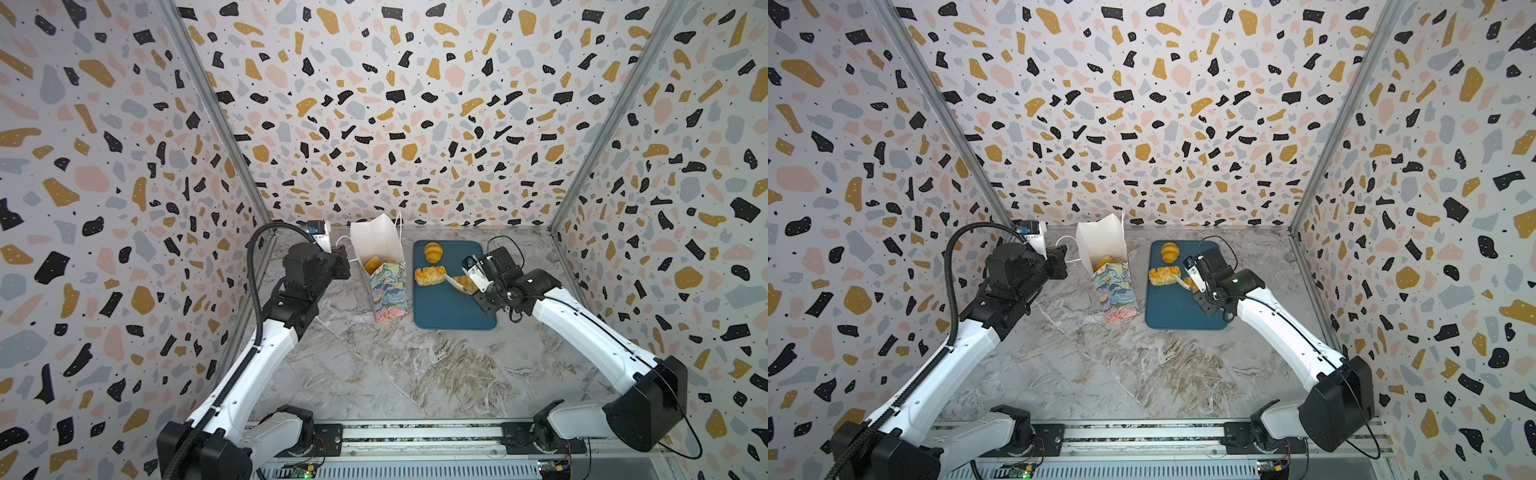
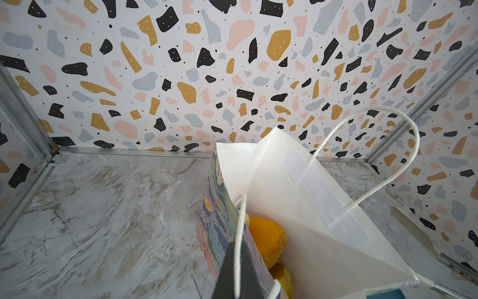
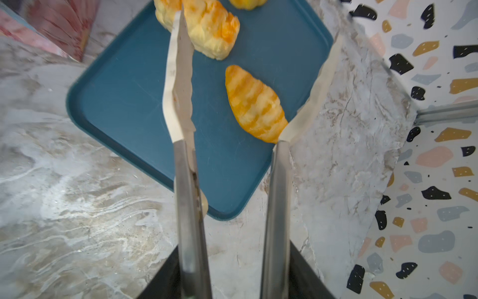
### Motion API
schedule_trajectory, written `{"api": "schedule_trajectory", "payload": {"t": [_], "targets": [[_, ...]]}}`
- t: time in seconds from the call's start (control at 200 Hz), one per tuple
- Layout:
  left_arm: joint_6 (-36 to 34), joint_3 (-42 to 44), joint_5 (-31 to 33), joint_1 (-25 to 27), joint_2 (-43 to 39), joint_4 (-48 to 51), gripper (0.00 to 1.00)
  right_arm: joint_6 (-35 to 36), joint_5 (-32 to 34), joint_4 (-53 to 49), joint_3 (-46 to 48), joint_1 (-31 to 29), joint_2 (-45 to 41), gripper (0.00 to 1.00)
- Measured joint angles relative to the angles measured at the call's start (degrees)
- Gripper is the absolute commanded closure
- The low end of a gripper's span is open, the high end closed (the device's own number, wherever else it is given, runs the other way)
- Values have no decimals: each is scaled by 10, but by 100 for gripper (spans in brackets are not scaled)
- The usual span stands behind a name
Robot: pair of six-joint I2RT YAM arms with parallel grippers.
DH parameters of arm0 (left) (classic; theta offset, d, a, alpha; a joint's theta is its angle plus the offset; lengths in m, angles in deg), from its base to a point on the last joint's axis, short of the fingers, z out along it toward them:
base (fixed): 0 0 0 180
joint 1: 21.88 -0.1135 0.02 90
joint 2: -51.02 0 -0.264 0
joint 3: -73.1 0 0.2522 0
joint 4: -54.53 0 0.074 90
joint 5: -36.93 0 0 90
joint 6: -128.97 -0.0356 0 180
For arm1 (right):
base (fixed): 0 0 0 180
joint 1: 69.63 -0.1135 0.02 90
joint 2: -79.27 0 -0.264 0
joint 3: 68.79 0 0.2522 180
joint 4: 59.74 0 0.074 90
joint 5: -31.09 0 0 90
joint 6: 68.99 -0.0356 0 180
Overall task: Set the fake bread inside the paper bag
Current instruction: 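Lower the open tongs around the striped croissant with the right gripper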
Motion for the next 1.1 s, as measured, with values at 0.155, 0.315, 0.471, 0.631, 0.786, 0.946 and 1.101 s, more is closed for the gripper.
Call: {"api": "schedule_trajectory", "payload": {"t": [0.155, 0.315, 0.471, 0.631, 0.786, 0.946, 1.101], "targets": [[-2, 2, 0, 0, 0, 0, 100, 2, 20, -4, 0, 3, 24, 46], [-3, 2, 0, 1, 0, 0, 100, 2, 36, -10, 0, 7, 43, 46], [-4, 2, 0, 1, 0, 0, 100, 2, 38, -13, 0, 14, 71, 46], [-4, 2, 0, 1, 0, 0, 100, 10, 32, -4, 1, 31, 75, 46], [-4, 2, 0, 1, 0, 0, 100, 22, 17, 17, 4, 58, 75, 46], [-4, 2, 0, 1, 0, 0, 100, 32, -14, 38, 6, 81, 75, 46], [-4, 2, 0, 3, 1, 0, 100, 49, -59, 66, 27, 95, 75, 48]]}}
